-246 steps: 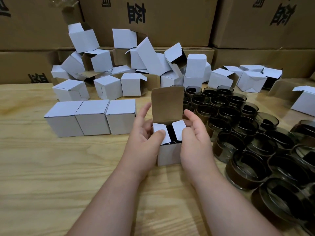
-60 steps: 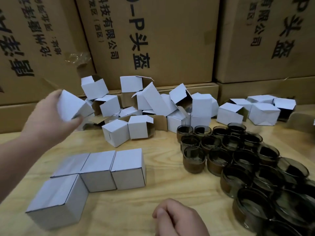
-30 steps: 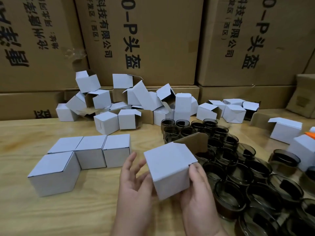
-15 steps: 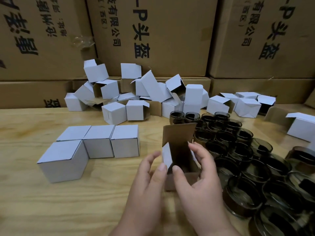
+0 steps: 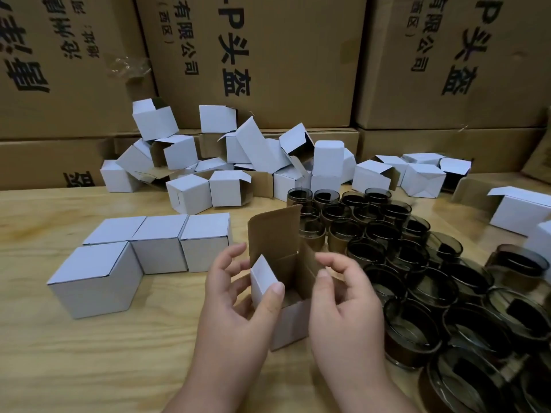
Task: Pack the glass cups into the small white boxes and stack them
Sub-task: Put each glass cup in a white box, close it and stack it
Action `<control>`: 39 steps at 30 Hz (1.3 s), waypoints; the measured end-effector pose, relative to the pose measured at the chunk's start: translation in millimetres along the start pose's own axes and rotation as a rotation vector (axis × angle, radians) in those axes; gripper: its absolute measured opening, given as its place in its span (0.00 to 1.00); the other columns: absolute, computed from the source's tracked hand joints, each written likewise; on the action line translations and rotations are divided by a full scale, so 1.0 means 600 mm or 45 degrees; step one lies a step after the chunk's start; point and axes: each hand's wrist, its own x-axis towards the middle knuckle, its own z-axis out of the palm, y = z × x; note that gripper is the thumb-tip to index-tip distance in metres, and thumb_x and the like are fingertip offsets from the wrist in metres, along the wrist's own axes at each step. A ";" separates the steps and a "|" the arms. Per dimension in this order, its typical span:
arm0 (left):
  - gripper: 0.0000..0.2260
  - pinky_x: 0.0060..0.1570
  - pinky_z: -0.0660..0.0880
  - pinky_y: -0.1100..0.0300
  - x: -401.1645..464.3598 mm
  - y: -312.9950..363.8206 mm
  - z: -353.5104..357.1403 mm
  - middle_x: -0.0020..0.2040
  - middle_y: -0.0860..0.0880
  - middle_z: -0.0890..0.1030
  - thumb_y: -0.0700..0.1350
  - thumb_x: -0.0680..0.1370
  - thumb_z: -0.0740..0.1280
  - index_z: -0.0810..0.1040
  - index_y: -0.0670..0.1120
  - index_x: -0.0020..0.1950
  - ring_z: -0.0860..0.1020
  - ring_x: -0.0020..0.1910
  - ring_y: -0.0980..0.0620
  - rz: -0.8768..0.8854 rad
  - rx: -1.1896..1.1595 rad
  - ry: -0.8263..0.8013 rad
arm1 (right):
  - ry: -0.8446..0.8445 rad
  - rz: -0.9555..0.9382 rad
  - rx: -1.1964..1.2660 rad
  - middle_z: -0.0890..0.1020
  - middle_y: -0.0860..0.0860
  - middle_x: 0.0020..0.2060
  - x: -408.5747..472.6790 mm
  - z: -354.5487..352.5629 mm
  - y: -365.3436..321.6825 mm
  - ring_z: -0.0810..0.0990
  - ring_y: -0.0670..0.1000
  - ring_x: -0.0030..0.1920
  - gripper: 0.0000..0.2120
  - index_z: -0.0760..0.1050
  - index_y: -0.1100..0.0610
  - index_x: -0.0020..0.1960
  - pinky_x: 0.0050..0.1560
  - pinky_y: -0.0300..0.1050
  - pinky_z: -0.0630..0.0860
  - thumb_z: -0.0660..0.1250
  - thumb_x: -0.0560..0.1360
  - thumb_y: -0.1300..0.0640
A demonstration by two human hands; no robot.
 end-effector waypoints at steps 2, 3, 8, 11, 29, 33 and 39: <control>0.23 0.49 0.81 0.60 0.004 -0.001 -0.003 0.59 0.60 0.80 0.50 0.71 0.69 0.74 0.70 0.62 0.83 0.57 0.54 0.011 -0.014 -0.001 | 0.058 0.044 0.040 0.84 0.41 0.39 0.005 -0.002 0.001 0.82 0.43 0.38 0.12 0.78 0.40 0.49 0.34 0.33 0.76 0.64 0.80 0.58; 0.21 0.49 0.81 0.58 0.005 -0.002 -0.005 0.58 0.60 0.81 0.48 0.72 0.66 0.76 0.68 0.62 0.83 0.56 0.53 0.000 -0.032 -0.001 | 0.074 0.063 0.049 0.83 0.40 0.37 0.007 -0.002 0.001 0.81 0.42 0.34 0.11 0.78 0.41 0.48 0.31 0.33 0.74 0.64 0.80 0.58; 0.25 0.35 0.72 0.57 0.006 -0.002 -0.012 0.42 0.52 0.79 0.42 0.69 0.54 0.85 0.58 0.55 0.73 0.35 0.53 -0.135 -0.116 0.031 | 0.085 0.199 0.056 0.73 0.43 0.21 0.014 -0.005 0.008 0.67 0.42 0.22 0.13 0.79 0.45 0.47 0.24 0.33 0.64 0.63 0.79 0.62; 0.24 0.43 0.69 0.48 0.010 0.002 -0.010 0.44 0.38 0.78 0.41 0.67 0.54 0.85 0.53 0.52 0.73 0.41 0.43 -0.235 -0.274 0.095 | 0.028 0.287 0.026 0.74 0.43 0.22 0.014 -0.007 0.011 0.68 0.41 0.23 0.14 0.81 0.44 0.50 0.26 0.34 0.65 0.62 0.79 0.61; 0.24 0.63 0.63 0.68 0.004 0.006 -0.007 0.63 0.66 0.69 0.40 0.66 0.57 0.74 0.64 0.55 0.68 0.67 0.55 0.147 0.532 0.128 | -0.060 0.215 -0.258 0.85 0.38 0.52 0.011 0.002 0.012 0.79 0.34 0.52 0.15 0.81 0.42 0.63 0.48 0.34 0.76 0.63 0.79 0.50; 0.29 0.63 0.61 0.78 0.008 0.006 -0.007 0.64 0.69 0.74 0.35 0.67 0.56 0.78 0.62 0.57 0.70 0.70 0.64 0.276 0.527 0.018 | -0.100 0.213 -0.248 0.80 0.25 0.43 0.013 0.004 0.014 0.75 0.24 0.49 0.15 0.82 0.43 0.60 0.38 0.23 0.70 0.61 0.79 0.50; 0.30 0.69 0.61 0.77 0.004 -0.003 -0.008 0.72 0.68 0.72 0.39 0.70 0.54 0.81 0.61 0.63 0.65 0.73 0.71 0.076 0.286 -0.177 | -0.144 0.187 -0.244 0.80 0.24 0.42 0.014 0.002 0.013 0.76 0.27 0.48 0.14 0.82 0.41 0.53 0.38 0.24 0.70 0.59 0.81 0.53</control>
